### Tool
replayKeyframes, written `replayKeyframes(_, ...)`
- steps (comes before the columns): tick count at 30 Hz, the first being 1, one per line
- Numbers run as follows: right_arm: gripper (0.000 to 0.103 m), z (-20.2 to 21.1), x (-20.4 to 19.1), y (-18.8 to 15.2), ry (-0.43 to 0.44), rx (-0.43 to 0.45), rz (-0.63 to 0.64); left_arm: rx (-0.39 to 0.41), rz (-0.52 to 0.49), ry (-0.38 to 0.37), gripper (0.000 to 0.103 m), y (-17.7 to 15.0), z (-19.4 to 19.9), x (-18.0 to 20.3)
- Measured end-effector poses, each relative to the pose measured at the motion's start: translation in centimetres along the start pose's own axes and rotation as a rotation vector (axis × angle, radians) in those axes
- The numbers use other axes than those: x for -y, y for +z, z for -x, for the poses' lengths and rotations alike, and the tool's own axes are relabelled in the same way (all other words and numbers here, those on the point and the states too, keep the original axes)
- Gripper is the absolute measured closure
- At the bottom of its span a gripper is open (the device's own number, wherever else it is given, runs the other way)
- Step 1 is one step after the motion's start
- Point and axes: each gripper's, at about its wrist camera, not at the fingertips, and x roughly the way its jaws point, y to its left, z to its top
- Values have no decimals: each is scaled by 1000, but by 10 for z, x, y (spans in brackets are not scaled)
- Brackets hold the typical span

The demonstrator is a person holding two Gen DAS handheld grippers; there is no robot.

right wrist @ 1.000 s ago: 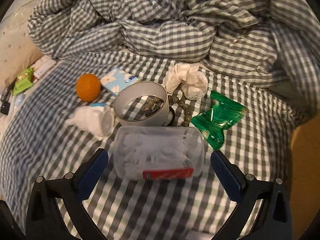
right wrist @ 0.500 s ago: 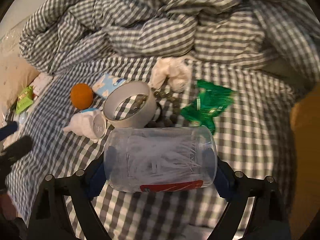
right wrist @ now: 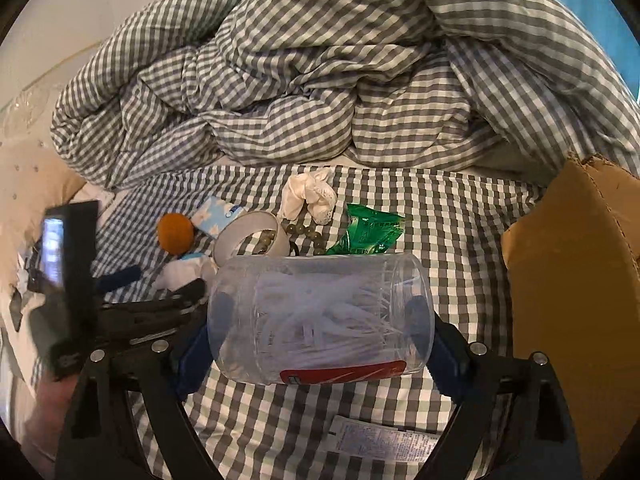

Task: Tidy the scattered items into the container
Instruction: 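Grasp the clear plastic jar with the right gripper while the left gripper approaches the white plush toy, then lift the jar with the right gripper while the left gripper grasps the plush toy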

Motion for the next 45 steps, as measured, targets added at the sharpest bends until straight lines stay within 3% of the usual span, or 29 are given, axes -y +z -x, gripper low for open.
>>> replayKeyframes(5, 14, 3, 1, 0, 3, 6, 0, -2, 39, 7, 3, 2, -13, -1)
replayKeyframes(7, 14, 4, 1, 1, 2, 7, 2, 2, 50, 19, 24, 2, -16, -1)
replayKeyframes(16, 14, 12, 3, 0, 10, 11, -14, 43, 43, 46, 24, 7, 1, 0)
replayKeyframes(22, 14, 35, -5, 3, 27, 43, -17, 113, 48, 39, 24, 16, 50, -3)
replayKeyframes(28, 14, 88, -8, 4, 21, 113, -18, 207, 35, -9, 24, 20, 126, 11)
replayKeyframes(34, 14, 146, 22, -4, -55, 173, -54, 285, -27, -71, 24, 18, 193, 53)
replayKeyframes(45, 14, 232, 146, -29, -292, 222, -174, 366, -152, -217, 24, 8, 268, 156)
